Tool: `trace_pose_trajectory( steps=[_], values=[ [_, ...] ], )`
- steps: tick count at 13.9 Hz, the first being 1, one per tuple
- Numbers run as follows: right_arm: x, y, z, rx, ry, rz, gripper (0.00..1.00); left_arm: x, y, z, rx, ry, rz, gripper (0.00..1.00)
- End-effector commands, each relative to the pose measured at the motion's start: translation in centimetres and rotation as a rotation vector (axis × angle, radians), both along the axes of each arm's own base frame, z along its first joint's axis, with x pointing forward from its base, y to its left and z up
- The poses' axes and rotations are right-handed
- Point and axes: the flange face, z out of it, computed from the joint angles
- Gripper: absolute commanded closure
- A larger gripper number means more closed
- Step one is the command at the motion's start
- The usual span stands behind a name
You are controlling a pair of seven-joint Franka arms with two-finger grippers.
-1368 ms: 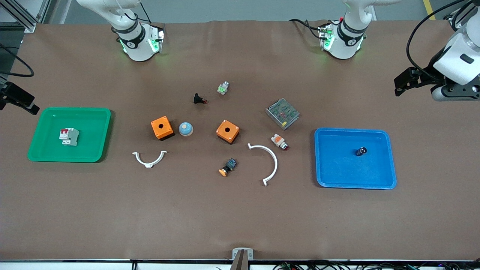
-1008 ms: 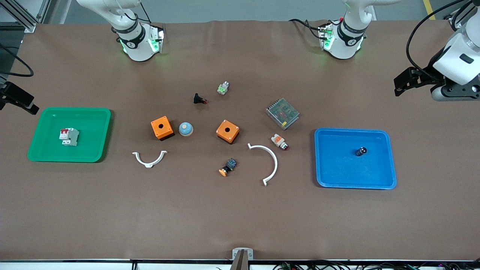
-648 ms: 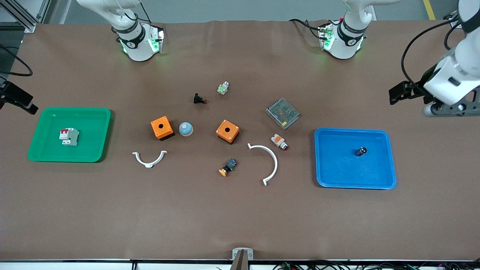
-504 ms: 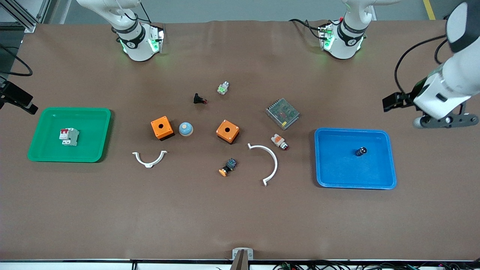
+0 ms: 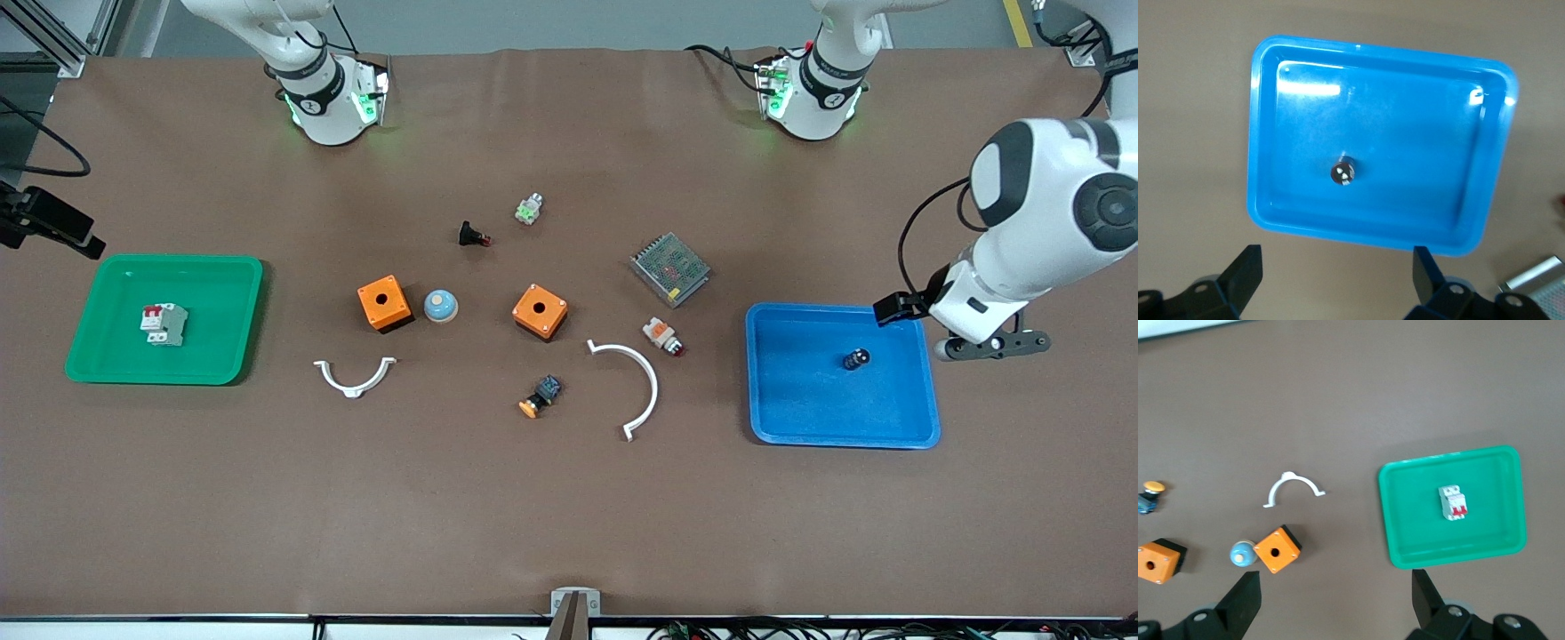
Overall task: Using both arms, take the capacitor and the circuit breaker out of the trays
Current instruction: 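Reach the left gripper down to the black capacitor in the blue tray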
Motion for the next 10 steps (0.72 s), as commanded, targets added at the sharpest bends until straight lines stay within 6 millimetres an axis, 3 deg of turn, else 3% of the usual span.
trace_pose_trajectory(
  steps=[1,3,6,10],
  values=[
    [-0.3,-6.2,-4.8,-0.033,0.082,0.103,0.0,-0.7,2.2,-5.0,0.001,-0.003,0.03,0.09],
    [-0.6,-7.9,-7.0,-0.074,0.127,0.12,0.0,-0.5,2.7,-7.9,-0.008,0.026,0.039,0.21],
    [-1.8,-12.3,-13.8,-0.061,0.164,0.103,0.0,0.0,2.8,-11.0,-0.026,0.024,0.049,0.21],
    [-4.2,-17.7,-22.1,-0.059,0.118,0.191,0.0,0.5,2.4,-13.1,-0.041,0.003,0.048,0.22]
  ],
)
